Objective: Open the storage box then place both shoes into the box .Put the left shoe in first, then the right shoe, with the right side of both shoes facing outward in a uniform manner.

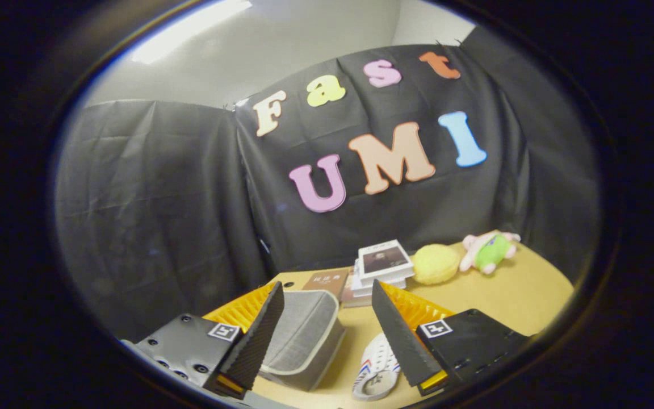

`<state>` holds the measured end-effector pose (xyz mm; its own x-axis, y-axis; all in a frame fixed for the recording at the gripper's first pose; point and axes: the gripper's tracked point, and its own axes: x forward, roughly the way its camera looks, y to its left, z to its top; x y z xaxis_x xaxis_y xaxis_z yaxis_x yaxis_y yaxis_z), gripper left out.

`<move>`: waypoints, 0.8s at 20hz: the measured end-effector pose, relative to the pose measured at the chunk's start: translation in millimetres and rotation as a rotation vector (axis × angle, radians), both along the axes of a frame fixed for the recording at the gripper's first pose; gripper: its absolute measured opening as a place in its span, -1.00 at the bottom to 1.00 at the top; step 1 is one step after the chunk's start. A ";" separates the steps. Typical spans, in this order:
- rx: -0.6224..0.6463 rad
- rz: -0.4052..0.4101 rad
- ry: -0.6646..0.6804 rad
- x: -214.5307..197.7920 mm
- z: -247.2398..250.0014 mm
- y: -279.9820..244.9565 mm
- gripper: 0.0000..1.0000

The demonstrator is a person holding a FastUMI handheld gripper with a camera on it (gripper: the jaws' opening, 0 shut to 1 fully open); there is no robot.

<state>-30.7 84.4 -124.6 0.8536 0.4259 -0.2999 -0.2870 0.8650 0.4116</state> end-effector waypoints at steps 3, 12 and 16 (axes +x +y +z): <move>0.062 0.064 0.123 -10.8 -32.4 16.3 0.99; 0.255 0.156 0.433 -43.6 -105.7 47.6 0.98; 0.410 0.158 0.563 -54.2 -126.3 64.0 0.97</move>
